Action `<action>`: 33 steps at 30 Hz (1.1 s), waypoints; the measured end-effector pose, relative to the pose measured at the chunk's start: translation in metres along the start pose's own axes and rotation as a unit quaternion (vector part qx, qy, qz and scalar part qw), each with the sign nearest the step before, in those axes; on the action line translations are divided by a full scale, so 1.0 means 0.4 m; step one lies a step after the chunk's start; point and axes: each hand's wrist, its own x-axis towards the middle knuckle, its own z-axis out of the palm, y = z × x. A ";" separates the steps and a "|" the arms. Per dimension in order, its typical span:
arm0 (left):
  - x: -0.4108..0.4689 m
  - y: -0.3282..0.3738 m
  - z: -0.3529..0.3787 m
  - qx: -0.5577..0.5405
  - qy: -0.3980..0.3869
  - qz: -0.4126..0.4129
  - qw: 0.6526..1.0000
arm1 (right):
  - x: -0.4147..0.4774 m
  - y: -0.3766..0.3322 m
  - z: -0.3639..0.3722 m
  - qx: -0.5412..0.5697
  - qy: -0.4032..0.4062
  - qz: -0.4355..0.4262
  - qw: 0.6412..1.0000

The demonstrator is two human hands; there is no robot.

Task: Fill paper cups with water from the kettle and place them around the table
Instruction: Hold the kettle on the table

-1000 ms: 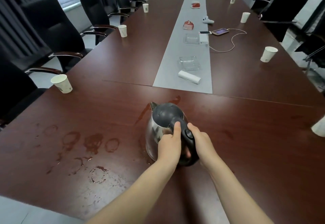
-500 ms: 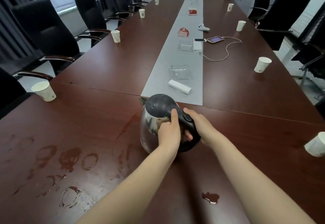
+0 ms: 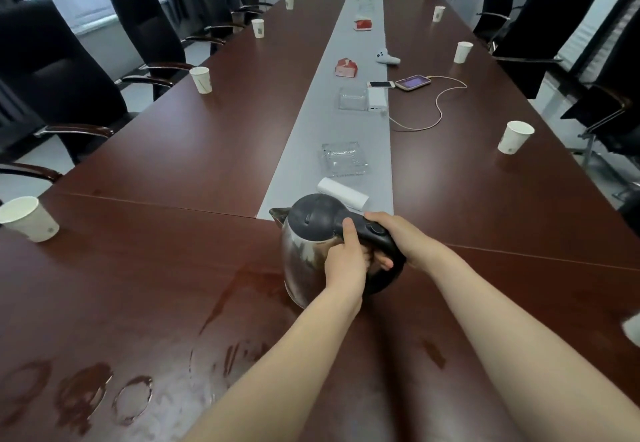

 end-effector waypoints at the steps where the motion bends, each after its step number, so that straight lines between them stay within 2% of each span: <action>1: 0.015 0.000 0.005 0.011 0.003 0.004 1.000 | 0.017 0.003 -0.008 -0.005 -0.006 -0.004 1.000; 13: 0.149 0.010 0.028 0.009 0.010 0.024 1.000 | 0.175 0.002 -0.062 -0.042 -0.062 -0.019 0.997; 22: 0.167 0.001 0.044 -0.013 0.023 0.022 0.999 | 0.186 -0.017 -0.085 -0.075 -0.107 0.013 0.991; 28: 0.157 0.013 0.057 -0.039 0.015 0.000 0.999 | 0.189 -0.019 -0.091 -0.067 -0.093 0.022 0.993; 33: 0.156 0.033 0.048 -0.010 -0.001 -0.063 0.998 | 0.171 -0.027 -0.091 -0.046 -0.044 0.049 0.997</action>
